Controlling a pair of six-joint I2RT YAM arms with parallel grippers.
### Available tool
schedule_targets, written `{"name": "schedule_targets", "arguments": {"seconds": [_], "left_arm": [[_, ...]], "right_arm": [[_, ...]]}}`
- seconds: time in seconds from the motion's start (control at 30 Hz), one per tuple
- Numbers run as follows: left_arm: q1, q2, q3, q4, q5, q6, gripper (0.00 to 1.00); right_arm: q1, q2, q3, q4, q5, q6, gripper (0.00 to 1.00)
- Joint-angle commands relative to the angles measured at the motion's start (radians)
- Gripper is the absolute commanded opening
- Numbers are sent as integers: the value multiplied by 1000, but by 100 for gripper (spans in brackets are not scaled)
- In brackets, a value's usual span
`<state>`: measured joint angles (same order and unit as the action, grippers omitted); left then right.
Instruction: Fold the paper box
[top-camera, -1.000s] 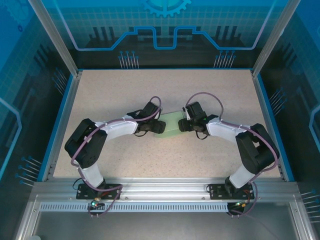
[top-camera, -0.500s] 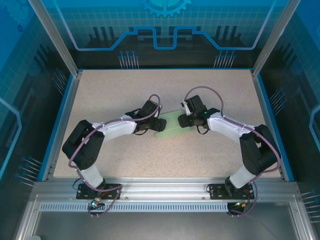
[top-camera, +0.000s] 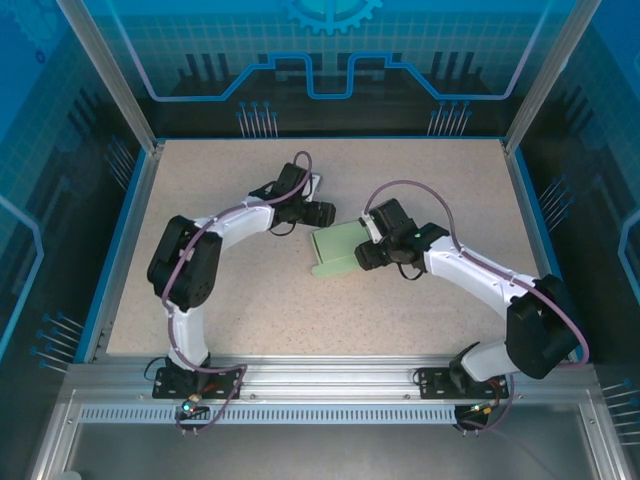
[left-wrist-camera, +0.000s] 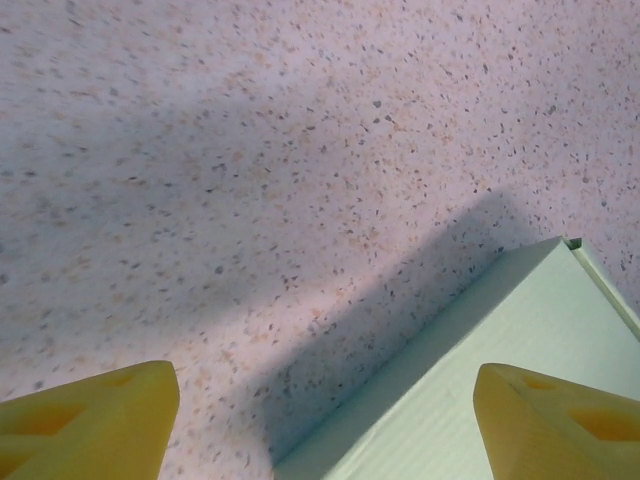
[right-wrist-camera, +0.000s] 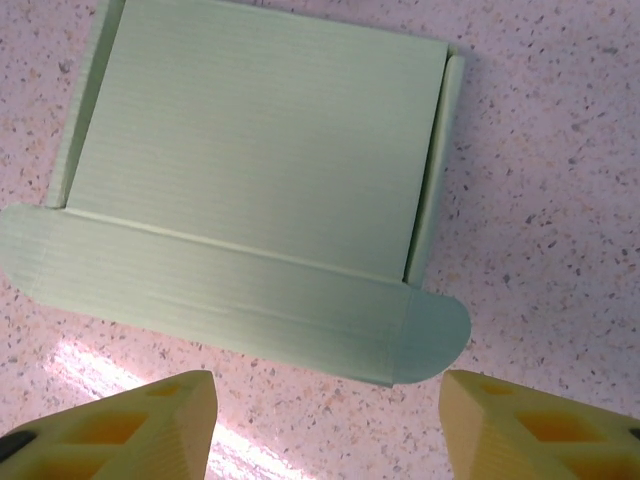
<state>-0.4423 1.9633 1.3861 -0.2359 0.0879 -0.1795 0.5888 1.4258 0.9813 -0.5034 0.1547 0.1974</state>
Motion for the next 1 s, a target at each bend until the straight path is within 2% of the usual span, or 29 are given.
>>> {"name": "schedule_targets", "arguments": {"seconds": [0.0,0.1,0.27,0.5,0.7,0.87,0.97], "left_arm": [[2,63,82,-121,146,26,78],[2,101,123,-163,223,29,75],[1,98,93,-153,373,7,70],[-19,-7,-66,-102,457,-10,67],[-34,-79,-193,-27,553,-40,66],[-35,-84,-177,-65,409,-42,68],[-35,-79,-155,-77,370,-41,68]], "right_arm": [[9,-14,-8,-52,-41,-2,62],[9,4,6,-81,-115,-19,62],[5,18,18,-115,-171,-33,63],[-39,18,-9,-124,-327,-26,63],[-140,-23,-87,-106,-429,15,63],[-220,-71,-168,-64,-453,63,63],[-258,-71,-211,-2,-512,102,63]]}}
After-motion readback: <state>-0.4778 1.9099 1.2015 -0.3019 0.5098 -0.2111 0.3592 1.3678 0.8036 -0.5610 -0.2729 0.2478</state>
